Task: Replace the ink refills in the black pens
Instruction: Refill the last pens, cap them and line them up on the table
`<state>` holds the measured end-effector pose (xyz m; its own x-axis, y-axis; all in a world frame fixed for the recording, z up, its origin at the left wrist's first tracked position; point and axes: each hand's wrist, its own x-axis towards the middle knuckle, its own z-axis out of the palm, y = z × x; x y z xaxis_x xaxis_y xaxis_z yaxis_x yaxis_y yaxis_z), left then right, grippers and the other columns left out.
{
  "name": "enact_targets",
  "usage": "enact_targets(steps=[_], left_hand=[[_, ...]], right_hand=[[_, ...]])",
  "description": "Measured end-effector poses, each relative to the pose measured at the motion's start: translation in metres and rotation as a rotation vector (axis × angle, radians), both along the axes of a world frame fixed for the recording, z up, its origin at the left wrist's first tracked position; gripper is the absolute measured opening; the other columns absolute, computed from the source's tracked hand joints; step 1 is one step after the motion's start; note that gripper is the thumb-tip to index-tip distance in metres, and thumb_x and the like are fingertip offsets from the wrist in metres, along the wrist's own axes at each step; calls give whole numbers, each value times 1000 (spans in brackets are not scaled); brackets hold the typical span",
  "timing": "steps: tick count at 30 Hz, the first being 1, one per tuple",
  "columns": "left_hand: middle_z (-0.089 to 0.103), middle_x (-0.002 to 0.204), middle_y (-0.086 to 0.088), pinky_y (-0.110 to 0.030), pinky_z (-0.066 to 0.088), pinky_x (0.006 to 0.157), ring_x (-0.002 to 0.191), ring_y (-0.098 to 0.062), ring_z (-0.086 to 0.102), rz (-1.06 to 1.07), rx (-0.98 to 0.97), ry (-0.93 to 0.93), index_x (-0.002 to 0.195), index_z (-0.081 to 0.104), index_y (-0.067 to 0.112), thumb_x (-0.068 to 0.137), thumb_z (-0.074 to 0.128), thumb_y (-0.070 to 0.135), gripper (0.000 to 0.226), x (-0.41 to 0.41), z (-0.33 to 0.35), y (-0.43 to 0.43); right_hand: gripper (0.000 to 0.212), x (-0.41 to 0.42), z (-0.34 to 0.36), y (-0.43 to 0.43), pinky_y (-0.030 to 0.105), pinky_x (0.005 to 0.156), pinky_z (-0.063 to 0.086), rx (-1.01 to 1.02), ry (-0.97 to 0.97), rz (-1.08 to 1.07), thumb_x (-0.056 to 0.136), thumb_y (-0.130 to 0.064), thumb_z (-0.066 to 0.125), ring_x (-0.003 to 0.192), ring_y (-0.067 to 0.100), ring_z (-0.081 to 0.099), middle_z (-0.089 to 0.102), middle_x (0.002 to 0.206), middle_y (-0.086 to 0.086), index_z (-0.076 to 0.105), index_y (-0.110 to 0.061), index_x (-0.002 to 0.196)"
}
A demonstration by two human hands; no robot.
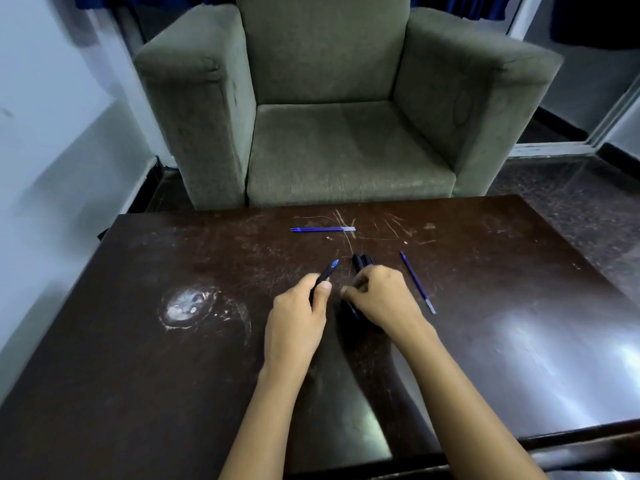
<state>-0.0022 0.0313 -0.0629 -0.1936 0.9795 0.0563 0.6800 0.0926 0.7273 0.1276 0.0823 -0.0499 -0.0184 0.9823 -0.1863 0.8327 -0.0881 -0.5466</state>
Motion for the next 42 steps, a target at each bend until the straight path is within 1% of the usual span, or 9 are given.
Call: enact_targets(steps=[5,9,17,22,26,29,33,35,42], left_hand=[[67,108,1,-38,42,86,102,-23,58,-123,130,405,125,59,20,98,46,25,31,-7,-6,2],[67,90,2,-38,44,74,86,-24,61,-163,182,518,104,64,20,94,40,25,27,-11,-2,0],[66,93,6,-40,49,78,89,-19,60,-234,-45,174,108,58,27,100,36,38,26,-17,16,-4],[54,66,9,-36,43,71,66,-10,51,-259,-230,-232,78,62,18,100,39,36,36,-26,11,-1],[61,76,9,-36,45,71,78,-14,59,-236,-171,-7,90,62,29,100,37,40,29,-28,14,-2],[60,84,10,-34,42,67,85,-19,60,-237,-82,201,103,56,32,100,37,39,21,-26,17,-6],[64,95,10,-33,45,68,88,-17,60,-262,-55,248,108,55,33,100,36,40,21,-23,14,-6],[63,95,9,-33,45,67,88,-18,61,-263,-62,249,110,55,34,100,36,40,22,-24,13,-4],[60,89,11,-37,50,69,84,-18,59,-282,-63,217,105,54,34,100,37,39,19,-22,12,-4]], right_hand=[[29,3,12,1,32,94,39,279,-40,359,99,-21,42,107,26,50,57,118,9,56,-11,122],[22,2,12,-2,40,84,45,213,-180,541,98,-18,40,101,29,52,66,103,11,61,-10,102],[15,11,9,4,45,63,51,547,-160,676,78,-10,52,73,26,53,64,73,4,66,-10,84],[24,14,9,1,23,72,42,664,-78,732,78,-9,52,79,20,51,65,80,-2,69,-13,96],[41,21,16,4,19,78,44,423,146,622,76,-36,70,85,5,52,58,100,-11,60,-27,115],[49,23,16,2,29,70,50,307,83,500,80,-67,43,69,4,55,60,76,-11,63,-30,105],[9,21,8,3,37,69,51,298,35,529,89,-34,57,75,14,59,61,78,-10,61,-26,90],[28,22,10,5,25,70,46,253,146,602,78,-21,70,78,7,53,51,91,-16,51,-32,95],[21,19,9,2,31,55,41,415,41,411,94,-36,53,54,4,48,50,54,-10,60,-22,80]])
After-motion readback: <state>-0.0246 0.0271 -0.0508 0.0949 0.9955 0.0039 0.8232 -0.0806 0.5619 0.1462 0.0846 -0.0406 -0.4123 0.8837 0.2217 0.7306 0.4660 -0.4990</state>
